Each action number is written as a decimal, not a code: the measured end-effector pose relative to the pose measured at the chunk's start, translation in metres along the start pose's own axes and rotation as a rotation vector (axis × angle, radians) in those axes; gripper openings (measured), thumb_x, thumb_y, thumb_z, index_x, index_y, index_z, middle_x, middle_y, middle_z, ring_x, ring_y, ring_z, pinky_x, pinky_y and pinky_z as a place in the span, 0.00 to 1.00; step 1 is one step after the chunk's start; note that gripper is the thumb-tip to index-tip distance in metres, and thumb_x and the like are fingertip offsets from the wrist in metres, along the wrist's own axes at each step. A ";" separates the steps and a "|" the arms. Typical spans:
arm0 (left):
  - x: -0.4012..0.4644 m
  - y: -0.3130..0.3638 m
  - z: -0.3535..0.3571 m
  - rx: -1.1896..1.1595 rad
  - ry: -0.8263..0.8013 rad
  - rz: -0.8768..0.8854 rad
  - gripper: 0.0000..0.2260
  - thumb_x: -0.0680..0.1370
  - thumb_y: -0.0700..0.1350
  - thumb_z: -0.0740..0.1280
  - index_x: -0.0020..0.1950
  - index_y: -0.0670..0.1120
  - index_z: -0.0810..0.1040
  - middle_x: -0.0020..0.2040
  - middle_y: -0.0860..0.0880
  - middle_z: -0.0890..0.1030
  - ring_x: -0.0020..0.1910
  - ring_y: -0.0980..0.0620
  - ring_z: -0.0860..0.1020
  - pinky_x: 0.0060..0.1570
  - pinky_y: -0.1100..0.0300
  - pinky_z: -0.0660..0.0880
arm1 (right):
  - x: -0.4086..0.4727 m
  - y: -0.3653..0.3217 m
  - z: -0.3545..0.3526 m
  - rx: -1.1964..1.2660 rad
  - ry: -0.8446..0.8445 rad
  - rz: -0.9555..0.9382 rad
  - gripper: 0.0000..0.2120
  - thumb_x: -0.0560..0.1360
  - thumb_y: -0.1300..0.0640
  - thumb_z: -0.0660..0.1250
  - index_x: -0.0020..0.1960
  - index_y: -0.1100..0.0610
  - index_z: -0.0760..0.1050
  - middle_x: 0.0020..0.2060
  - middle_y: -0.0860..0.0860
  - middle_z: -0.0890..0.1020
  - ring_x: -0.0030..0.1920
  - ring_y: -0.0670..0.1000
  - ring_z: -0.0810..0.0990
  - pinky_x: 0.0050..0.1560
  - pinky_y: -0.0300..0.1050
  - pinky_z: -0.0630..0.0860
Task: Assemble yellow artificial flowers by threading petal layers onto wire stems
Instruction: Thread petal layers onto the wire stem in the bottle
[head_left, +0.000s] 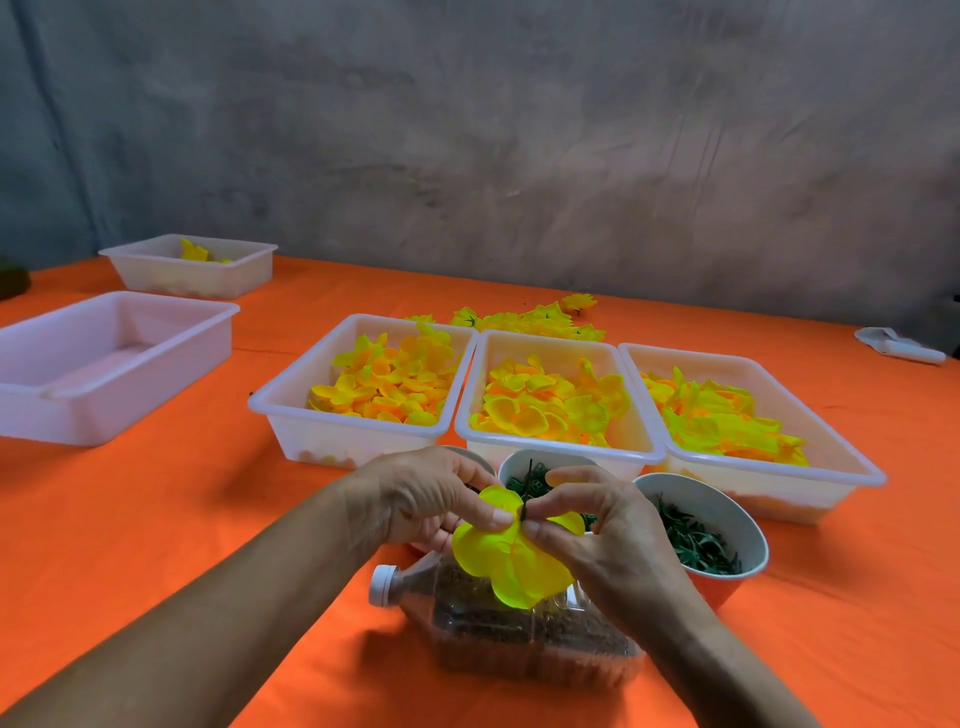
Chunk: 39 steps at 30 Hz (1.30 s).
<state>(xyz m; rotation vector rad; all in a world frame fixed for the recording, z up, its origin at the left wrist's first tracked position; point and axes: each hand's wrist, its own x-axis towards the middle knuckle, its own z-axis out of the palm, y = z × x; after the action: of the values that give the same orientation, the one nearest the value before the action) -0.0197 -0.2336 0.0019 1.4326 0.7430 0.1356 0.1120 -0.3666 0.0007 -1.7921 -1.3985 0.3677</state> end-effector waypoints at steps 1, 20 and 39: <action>0.000 0.000 0.000 -0.004 -0.001 -0.004 0.07 0.71 0.33 0.70 0.46 0.43 0.78 0.36 0.47 0.83 0.34 0.51 0.82 0.36 0.57 0.80 | 0.001 0.000 0.000 -0.012 -0.001 -0.002 0.04 0.68 0.55 0.76 0.40 0.46 0.84 0.51 0.42 0.77 0.51 0.37 0.74 0.45 0.24 0.65; -0.005 0.003 0.000 -0.028 0.000 -0.019 0.08 0.72 0.32 0.69 0.47 0.43 0.77 0.35 0.48 0.83 0.33 0.52 0.82 0.33 0.59 0.80 | 0.005 -0.003 -0.002 0.018 -0.021 0.005 0.04 0.67 0.57 0.77 0.40 0.50 0.85 0.44 0.36 0.75 0.45 0.29 0.73 0.42 0.20 0.67; -0.021 -0.001 0.021 0.286 0.243 0.517 0.04 0.66 0.39 0.78 0.37 0.43 0.84 0.37 0.40 0.82 0.39 0.49 0.79 0.45 0.49 0.77 | -0.008 0.005 -0.013 0.377 -0.034 0.138 0.05 0.67 0.59 0.75 0.40 0.50 0.85 0.51 0.48 0.83 0.55 0.37 0.77 0.56 0.43 0.74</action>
<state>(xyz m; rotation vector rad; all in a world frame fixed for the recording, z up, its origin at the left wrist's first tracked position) -0.0247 -0.2620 0.0078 1.8845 0.5864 0.6329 0.1212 -0.3796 0.0031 -1.5772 -1.1413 0.6889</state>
